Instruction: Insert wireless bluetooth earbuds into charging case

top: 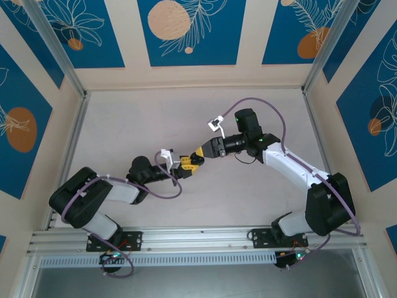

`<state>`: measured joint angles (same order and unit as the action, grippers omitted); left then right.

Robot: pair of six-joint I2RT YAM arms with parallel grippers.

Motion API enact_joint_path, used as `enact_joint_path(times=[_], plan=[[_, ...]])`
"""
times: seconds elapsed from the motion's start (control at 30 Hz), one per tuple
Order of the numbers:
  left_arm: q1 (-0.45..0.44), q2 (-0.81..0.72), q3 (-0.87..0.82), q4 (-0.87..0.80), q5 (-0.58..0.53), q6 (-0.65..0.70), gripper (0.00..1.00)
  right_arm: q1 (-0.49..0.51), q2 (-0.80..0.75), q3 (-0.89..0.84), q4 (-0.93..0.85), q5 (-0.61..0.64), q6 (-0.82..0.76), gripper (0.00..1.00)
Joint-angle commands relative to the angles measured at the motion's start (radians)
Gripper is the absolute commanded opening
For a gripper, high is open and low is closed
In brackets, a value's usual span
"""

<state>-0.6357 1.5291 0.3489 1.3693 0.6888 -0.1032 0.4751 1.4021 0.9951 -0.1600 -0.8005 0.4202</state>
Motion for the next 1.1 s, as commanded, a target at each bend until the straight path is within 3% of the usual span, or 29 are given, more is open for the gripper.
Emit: enact_joint_path(times=[0.0, 0.23, 0.4, 0.5, 0.6, 0.73, 0.93, 1.07], plan=[[-0.011, -0.023, 0.015, 0.037, 0.020, -0.016, 0.14, 0.014, 0.014, 0.033, 0.000, -0.063, -0.027, 0.52], [-0.012, -0.021, 0.014, 0.037, -0.023, -0.021, 0.15, 0.015, -0.026, 0.009, -0.008, -0.064, -0.040, 0.40], [-0.011, -0.011, 0.016, 0.038, -0.041, -0.029, 0.15, 0.004, -0.110, -0.053, 0.029, -0.032, -0.028, 0.37], [-0.011, -0.010, 0.019, 0.038, -0.040, -0.041, 0.15, -0.015, -0.165, -0.100, 0.043, 0.009, -0.020, 0.37], [-0.011, -0.013, 0.021, 0.037, -0.024, -0.052, 0.15, -0.033, -0.214, -0.126, 0.015, 0.081, -0.062, 0.45], [-0.011, -0.024, 0.031, 0.037, 0.021, -0.076, 0.15, -0.036, -0.275, -0.125, -0.074, 0.176, -0.262, 0.46], [-0.012, -0.050, 0.034, 0.037, 0.085, -0.093, 0.15, -0.076, -0.364, -0.154, -0.061, -0.004, -0.680, 0.49], [-0.012, -0.062, 0.036, 0.037, 0.106, -0.098, 0.14, -0.079, -0.325, -0.099, -0.216, -0.047, -0.958, 0.44]])
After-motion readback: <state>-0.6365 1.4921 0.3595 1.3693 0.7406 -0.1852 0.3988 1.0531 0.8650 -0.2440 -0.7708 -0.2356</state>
